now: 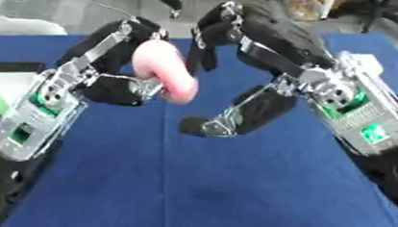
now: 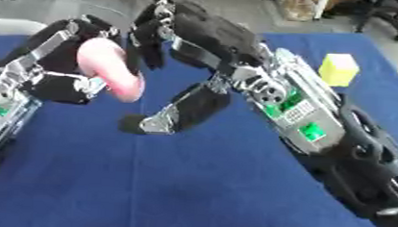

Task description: Pick up the objects with one hand, pass them to the other hand, and then place them into the box on the other side of the table.

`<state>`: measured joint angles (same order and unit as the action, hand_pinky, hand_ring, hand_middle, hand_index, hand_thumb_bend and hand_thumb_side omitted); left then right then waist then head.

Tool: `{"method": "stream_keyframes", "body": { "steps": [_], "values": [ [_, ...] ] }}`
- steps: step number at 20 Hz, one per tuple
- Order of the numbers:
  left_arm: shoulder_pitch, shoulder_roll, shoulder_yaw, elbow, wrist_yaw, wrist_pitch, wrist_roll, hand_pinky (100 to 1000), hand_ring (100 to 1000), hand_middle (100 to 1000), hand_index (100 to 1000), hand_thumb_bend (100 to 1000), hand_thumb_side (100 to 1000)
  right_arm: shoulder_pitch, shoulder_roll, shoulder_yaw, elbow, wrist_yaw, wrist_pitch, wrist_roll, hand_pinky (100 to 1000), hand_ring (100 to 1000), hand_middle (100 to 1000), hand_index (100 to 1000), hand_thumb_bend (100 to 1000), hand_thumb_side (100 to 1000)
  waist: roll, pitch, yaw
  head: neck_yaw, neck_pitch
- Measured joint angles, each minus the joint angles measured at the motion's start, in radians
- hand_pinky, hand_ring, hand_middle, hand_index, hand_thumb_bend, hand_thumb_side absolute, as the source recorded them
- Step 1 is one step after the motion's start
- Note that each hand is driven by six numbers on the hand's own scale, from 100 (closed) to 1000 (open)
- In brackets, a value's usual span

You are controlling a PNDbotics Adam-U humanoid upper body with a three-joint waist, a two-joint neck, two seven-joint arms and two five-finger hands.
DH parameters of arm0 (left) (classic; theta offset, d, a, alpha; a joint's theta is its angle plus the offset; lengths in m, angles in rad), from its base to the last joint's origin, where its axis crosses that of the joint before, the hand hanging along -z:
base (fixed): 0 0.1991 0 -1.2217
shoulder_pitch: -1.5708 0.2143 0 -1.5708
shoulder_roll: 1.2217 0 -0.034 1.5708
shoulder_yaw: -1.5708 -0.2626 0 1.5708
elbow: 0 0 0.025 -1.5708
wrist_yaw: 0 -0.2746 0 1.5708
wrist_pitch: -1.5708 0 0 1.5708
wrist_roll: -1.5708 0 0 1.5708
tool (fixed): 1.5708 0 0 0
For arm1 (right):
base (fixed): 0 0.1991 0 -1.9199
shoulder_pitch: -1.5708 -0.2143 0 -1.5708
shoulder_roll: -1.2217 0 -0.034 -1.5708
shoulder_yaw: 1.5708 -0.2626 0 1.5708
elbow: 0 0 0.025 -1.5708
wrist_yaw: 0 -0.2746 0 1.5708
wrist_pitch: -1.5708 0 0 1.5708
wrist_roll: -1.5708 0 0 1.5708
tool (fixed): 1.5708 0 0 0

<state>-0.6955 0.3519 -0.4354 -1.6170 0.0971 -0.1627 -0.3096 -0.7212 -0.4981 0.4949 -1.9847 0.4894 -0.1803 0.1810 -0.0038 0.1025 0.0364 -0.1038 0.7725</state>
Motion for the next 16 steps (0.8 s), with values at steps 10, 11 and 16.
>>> {"method": "stream_keyframes", "body": {
  "steps": [10, 11, 16],
  "values": [
    [0.028, 0.009, 0.019, 0.029, -0.007, -0.014, 0.02, 407, 329, 374, 386, 100, 283, 0.0, 0.0, -0.024, 0.0, 0.143, -0.054, -0.103, 639, 441, 390, 504, 499, 506, 0.0, 0.0, 0.0, 0.003, 0.0],
    [0.033, 0.009, 0.024, 0.031, -0.009, -0.015, 0.025, 407, 329, 374, 386, 100, 282, 0.0, 0.0, -0.03, 0.0, 0.158, -0.06, -0.118, 640, 448, 397, 509, 492, 509, 0.0, 0.0, 0.0, 0.004, 0.0],
    [0.052, 0.026, 0.049, 0.032, -0.02, -0.023, 0.05, 406, 329, 375, 387, 100, 278, -0.001, 0.0, -0.057, 0.0, 0.239, -0.083, -0.199, 660, 481, 430, 532, 470, 515, 0.0, 0.0, -0.003, 0.004, 0.0]
  ]
}}
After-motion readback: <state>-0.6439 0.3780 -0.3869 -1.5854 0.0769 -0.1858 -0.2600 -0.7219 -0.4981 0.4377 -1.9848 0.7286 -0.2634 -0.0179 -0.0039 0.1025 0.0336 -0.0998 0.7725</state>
